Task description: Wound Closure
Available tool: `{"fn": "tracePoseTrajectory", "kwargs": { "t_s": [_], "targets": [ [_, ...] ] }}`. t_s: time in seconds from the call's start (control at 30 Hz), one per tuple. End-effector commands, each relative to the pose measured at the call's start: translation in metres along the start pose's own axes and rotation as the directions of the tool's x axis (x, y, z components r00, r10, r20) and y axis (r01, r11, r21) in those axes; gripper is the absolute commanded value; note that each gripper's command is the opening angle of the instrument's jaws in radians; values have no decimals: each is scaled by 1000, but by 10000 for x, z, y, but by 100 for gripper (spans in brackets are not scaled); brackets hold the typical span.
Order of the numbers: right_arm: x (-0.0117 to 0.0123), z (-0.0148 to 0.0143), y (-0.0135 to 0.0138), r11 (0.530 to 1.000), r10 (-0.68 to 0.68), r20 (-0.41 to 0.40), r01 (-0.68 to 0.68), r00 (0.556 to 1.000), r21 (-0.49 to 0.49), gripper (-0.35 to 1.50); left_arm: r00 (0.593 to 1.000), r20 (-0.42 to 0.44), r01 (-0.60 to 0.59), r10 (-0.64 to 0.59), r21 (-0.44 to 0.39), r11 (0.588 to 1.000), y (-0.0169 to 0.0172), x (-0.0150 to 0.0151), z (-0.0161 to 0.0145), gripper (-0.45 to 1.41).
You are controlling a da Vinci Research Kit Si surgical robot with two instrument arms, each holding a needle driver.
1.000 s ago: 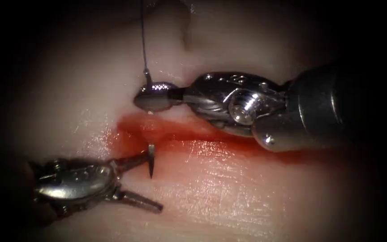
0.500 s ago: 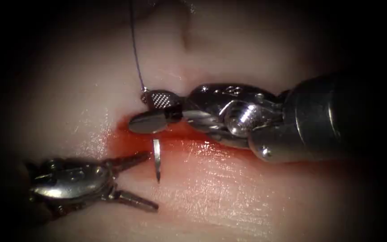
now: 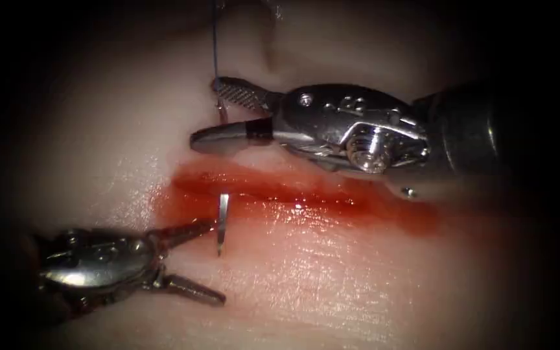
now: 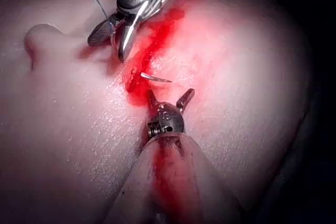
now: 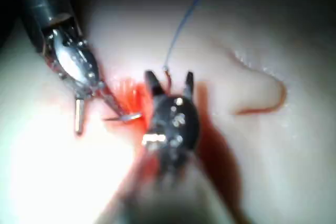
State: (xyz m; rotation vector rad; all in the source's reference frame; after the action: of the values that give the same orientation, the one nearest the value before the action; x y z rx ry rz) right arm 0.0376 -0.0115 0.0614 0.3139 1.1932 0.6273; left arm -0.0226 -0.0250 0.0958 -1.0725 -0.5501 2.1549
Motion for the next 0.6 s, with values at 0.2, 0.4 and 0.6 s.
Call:
{"fn": "tracePoseTrajectory", "kwargs": {
  "t_s": [0.2,0.4,0.6],
  "targets": [
    [-6,5,-4,999,-31,3,31,1000,20,-35,1000,4,3,-3,-2,1000,5,-8,9,86],
    [-18,2,0,1000,-12,72,10,997,23,-35,1000,7,3,-3,-2,1000,6,-9,8,86],
    [-26,-1,-10,994,68,146,-79,987,74,-35,1000,13,1,-1,-2,1000,5,-10,6,86]
  ]
}}
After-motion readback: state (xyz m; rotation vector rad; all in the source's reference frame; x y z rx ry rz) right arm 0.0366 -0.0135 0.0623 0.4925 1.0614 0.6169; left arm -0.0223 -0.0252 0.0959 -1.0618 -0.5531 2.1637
